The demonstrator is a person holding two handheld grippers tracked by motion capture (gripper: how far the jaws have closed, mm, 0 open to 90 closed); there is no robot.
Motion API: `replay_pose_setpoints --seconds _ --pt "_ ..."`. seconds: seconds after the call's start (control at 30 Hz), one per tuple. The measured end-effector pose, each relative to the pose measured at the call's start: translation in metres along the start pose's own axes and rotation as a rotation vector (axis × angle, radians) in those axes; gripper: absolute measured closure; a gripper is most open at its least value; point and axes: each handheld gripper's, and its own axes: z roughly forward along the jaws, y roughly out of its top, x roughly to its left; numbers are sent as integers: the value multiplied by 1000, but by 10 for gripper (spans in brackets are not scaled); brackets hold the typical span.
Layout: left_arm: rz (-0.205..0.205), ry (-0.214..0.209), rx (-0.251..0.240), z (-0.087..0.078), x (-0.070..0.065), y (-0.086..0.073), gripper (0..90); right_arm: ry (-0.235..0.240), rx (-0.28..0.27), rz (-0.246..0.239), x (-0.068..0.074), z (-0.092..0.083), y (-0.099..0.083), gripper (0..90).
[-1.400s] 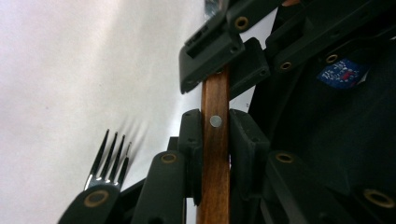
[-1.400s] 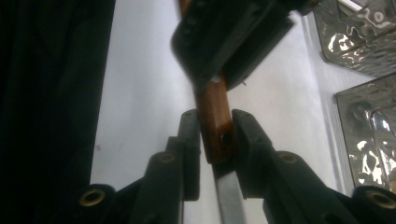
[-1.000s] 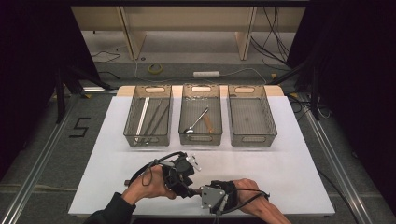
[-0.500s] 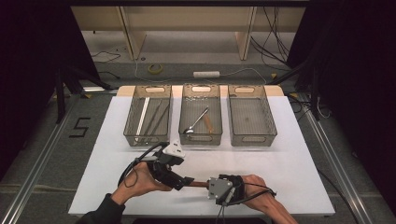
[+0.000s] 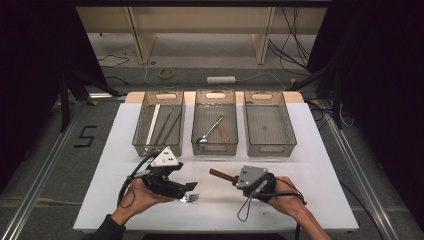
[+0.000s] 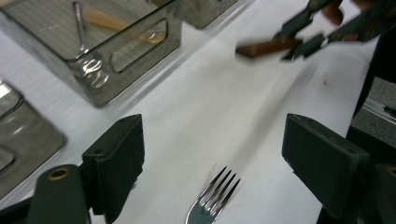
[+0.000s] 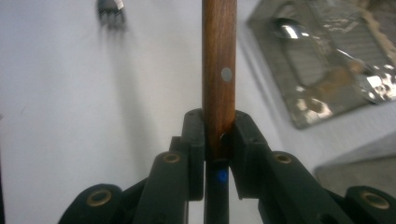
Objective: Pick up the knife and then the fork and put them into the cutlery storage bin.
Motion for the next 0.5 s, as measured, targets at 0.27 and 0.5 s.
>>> replay_pose_setpoints --seconds 0.27,0.5 --pt "-55 45 -49 -9 11 -17 195 -16 -64 223 -49 -17 1 780" --pt "-75 66 -76 -14 13 -28 195 -24 -77 339 -83 -18 6 779"
